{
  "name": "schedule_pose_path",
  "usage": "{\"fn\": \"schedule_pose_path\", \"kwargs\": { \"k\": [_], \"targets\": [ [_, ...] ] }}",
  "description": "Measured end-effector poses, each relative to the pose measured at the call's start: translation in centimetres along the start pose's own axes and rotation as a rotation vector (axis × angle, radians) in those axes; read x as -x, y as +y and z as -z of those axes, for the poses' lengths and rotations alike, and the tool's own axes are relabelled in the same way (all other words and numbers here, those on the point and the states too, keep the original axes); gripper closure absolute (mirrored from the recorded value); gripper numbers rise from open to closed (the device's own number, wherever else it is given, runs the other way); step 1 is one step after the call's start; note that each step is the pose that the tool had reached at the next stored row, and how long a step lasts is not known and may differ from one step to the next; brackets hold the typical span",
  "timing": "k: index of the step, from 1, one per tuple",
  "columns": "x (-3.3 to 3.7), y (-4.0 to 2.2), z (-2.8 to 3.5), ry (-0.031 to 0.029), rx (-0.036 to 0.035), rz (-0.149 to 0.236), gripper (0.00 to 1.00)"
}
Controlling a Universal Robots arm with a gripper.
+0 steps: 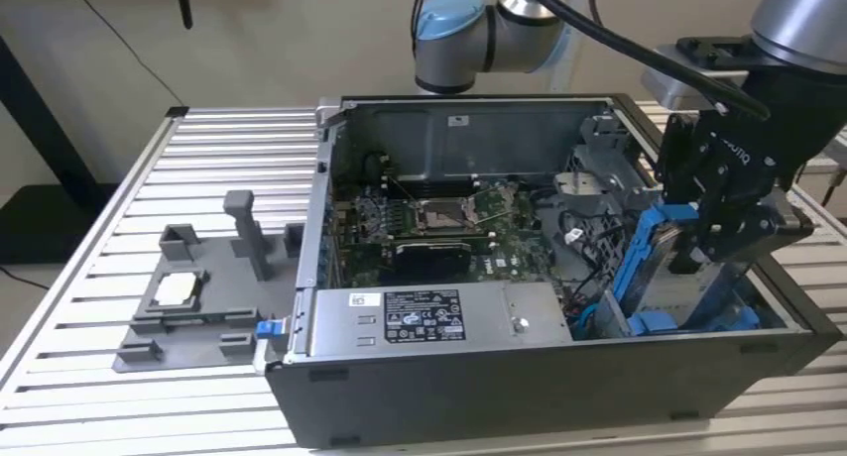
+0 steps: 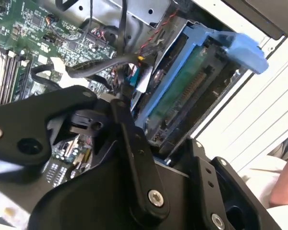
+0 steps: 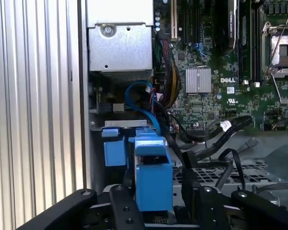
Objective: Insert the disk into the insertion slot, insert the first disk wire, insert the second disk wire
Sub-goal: 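Insert the disk into the insertion slot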
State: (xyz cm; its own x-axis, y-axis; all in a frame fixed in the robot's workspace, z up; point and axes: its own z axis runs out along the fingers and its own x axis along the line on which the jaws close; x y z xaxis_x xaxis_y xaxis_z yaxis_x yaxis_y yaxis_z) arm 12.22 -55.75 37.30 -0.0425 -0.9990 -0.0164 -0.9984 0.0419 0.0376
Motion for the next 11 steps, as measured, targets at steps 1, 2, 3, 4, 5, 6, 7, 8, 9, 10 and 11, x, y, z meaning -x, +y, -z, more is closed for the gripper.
{"fn": "schedule_pose_path", "kwargs": {
  "k": [1, 2, 3, 4, 5, 6, 7, 8, 9, 10, 11],
  "targets": [
    [0.0, 0.01, 0.0, -0.0003, 0.0, 0.0, 0.52],
    [0.01, 0.01, 0.0, -0.0006, 0.0, -0.001, 0.52],
    [0.02, 0.01, 0.01, -0.001, 0.0, -0.001, 0.54],
    [0.02, 0.02, 0.08, -0.0014, 0.0, -0.001, 0.54],
    [0.02, 0.02, 0.21, -0.002, 0.0, -0.001, 0.54],
    [0.03, 0.03, 0.41, -0.0016, 0.0001, -0.001, 0.54],
    [0.03, 0.03, 0.53, -0.0017, 0.0001, -0.001, 0.54],
    [0.04, 0.04, 0.62, -0.0019, 0.0001, -0.001, 0.52],
    [0.04, 0.04, 0.76, -0.0009, 0.0001, -0.001, 0.52],
    [0.04, 0.05, 0.86, -0.0014, 0.0, -0.002, 0.45],
    [0.04, 0.05, 1.02, -0.0012, 0.0, -0.002, 0.45]
  ]
}}
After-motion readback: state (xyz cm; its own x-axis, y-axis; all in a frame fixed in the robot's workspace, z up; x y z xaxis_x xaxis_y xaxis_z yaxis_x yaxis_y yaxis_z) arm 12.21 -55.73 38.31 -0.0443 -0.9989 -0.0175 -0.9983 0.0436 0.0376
